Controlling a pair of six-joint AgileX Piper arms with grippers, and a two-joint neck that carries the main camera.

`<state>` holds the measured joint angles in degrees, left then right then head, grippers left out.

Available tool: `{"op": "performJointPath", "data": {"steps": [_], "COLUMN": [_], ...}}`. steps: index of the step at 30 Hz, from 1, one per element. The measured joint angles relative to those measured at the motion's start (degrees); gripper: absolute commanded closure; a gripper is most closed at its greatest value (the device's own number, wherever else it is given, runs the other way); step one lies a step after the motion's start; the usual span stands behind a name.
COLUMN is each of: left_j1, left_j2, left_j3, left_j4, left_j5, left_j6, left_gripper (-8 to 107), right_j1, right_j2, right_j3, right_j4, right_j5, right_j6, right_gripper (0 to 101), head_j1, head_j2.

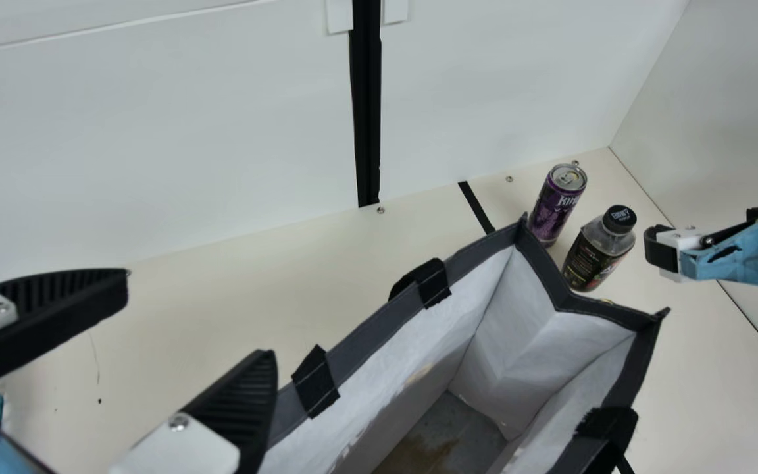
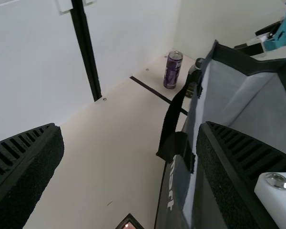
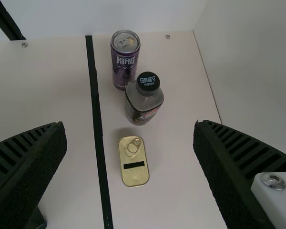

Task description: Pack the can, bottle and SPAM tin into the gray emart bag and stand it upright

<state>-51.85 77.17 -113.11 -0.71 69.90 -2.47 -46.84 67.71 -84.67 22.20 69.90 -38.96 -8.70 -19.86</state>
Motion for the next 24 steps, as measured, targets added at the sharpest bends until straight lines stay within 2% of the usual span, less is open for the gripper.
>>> {"op": "performJointPath", "data": {"steps": [24], "left_j1": [-2.8], "left_j2": [8.1], "left_j3": [-2.3], "left_j4": [-2.0], "left_j5": [0.0], "left_j6": [1.1], "left_gripper": [9], "right_j1": [0.0], "right_j2": [0.0], "right_j3": [0.0], "right_j4": [0.0], "right_j5": [0.0], "right_j6": [0.0], "right_gripper": [6], "head_j1": [0.0], "head_j2": [0.0]}}
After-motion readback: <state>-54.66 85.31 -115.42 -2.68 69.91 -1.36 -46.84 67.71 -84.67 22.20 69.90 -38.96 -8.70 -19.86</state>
